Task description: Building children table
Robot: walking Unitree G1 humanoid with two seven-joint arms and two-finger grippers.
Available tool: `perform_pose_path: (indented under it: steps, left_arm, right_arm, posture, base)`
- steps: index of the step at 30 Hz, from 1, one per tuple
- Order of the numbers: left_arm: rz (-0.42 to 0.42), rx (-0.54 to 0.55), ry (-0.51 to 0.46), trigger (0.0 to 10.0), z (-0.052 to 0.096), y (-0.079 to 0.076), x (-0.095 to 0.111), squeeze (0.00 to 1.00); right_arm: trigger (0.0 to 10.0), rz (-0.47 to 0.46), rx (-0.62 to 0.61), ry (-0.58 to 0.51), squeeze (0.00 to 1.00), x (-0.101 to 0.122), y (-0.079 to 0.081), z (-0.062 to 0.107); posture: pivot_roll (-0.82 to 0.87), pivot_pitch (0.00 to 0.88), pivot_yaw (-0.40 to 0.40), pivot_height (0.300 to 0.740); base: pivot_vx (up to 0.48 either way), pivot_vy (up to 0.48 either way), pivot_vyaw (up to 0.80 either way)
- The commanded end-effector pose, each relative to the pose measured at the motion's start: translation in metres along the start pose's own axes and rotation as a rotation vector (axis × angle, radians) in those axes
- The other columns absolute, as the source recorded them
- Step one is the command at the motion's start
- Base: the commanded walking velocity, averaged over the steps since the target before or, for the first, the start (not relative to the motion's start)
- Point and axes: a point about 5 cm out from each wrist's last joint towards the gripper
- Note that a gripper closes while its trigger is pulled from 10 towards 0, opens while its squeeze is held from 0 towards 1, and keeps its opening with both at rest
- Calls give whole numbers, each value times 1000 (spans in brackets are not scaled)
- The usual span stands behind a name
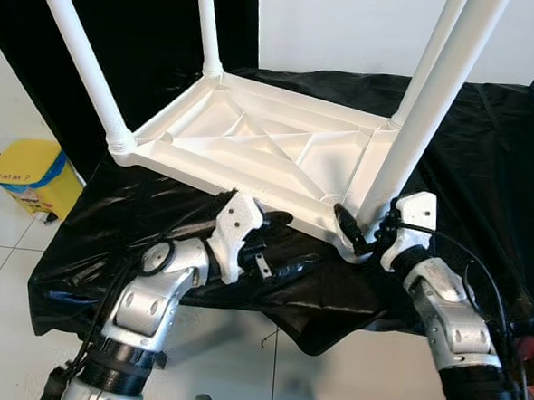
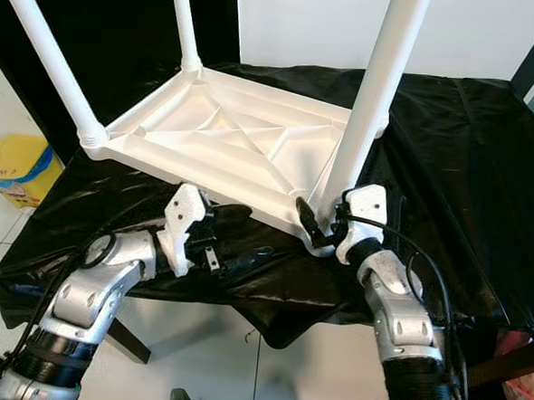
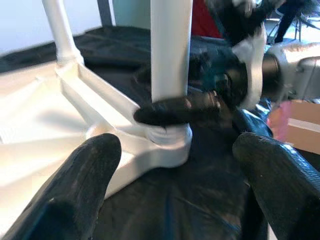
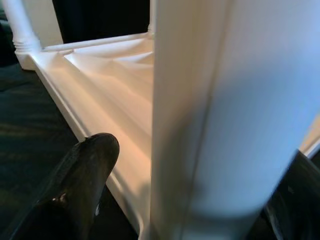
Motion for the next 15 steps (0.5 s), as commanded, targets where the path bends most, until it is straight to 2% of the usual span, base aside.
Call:
perform_pose_path:
  steps: [1, 5, 6, 7, 8, 9, 10, 15]
  left_arm:
    - [-7, 55, -3, 10000, -3, 2, 0, 0]
    - [-17, 47, -10, 10000, -5, 5, 2, 0]
    - [-22, 47, -9, 10000, -5, 6, 3, 0]
    - [-22, 47, -9, 10000, -5, 6, 3, 0]
    - [-26, 46, -8, 10000, -5, 7, 3, 0]
    - [-26, 46, -8, 10000, -5, 7, 3, 0]
    - [-29, 46, -7, 10000, -5, 8, 4, 0]
    - [-32, 25, 8, 10000, -6, 8, 0, 0]
  right_arm:
    - [10000, 16, 52, 15, 0, -4, -1, -1]
    - [10000, 33, 109, 49, 0, -8, -7, -4]
    - [3647, 33, 119, 57, 0, -10, -8, -4]
    - [3647, 33, 119, 57, 0, -10, -8, -4]
    - [2941, 32, 125, 63, 0, -12, -8, -4]
    - [2941, 32, 125, 63, 0, -12, -8, -4]
    - [0, 34, 139, 69, 0, -13, -8, -4]
    - [0, 50, 154, 84, 0, -19, -10, -1]
  posture:
    - [-144, 0, 19, 740]
    - [-142, 0, 24, 740]
    - [-139, 0, 26, 740]
    - [-139, 0, 26, 740]
    - [-139, 0, 26, 740]
    - [-139, 0, 26, 740]
    - [-143, 0, 30, 740]
    - [-161, 0, 38, 740]
  base:
    - [0, 0, 0]
    - [0, 0, 0]
    - [0, 0, 0]
    - [0, 0, 0]
    - [0, 0, 0]
    - [0, 0, 0]
    - [0, 0, 0]
    - [0, 0, 0]
Point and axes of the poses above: a point about 5 cm out from each wrist's last joint towards the gripper, its own z axis pointing back from the gripper into the wrist, its own x axis along the axis of the wrist's last joint, y = z × x, and after that the axes turned 5 degrees about z, right-handed
